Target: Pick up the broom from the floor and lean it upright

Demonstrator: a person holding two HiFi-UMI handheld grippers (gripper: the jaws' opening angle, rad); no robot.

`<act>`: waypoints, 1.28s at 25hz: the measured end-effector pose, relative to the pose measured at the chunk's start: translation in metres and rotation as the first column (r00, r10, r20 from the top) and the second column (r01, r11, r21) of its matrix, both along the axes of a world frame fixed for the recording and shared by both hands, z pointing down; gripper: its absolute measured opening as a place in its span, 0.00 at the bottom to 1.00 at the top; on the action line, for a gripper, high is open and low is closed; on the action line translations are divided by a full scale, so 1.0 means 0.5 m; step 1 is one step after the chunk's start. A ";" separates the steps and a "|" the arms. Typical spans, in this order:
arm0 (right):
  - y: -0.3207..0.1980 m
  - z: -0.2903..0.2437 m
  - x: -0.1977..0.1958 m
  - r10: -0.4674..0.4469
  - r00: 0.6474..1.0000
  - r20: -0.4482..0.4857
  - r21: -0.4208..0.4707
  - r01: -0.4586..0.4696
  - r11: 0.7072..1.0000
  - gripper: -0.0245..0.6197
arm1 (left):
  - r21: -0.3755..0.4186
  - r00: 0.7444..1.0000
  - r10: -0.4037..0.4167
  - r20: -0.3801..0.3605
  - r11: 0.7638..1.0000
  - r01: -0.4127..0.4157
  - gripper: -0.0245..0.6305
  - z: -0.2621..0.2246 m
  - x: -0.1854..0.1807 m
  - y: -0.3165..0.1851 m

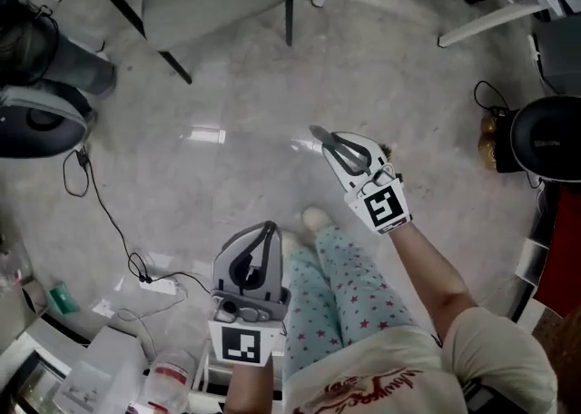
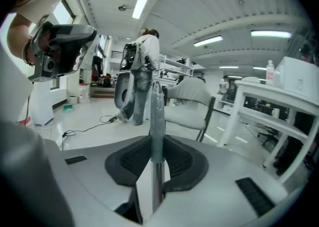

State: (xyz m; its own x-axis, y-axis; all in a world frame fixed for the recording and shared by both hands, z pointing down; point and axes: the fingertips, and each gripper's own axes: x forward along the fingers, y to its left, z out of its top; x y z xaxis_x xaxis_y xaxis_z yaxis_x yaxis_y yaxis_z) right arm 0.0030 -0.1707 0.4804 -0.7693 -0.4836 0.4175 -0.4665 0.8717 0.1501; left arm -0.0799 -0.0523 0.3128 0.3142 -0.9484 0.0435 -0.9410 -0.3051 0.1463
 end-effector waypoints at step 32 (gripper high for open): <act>-0.475 -0.330 -0.080 0.290 0.888 0.357 0.010 -0.314 0.949 0.19 | -0.012 0.996 0.042 0.080 0.999 -0.041 0.07 -0.107 0.040 -0.313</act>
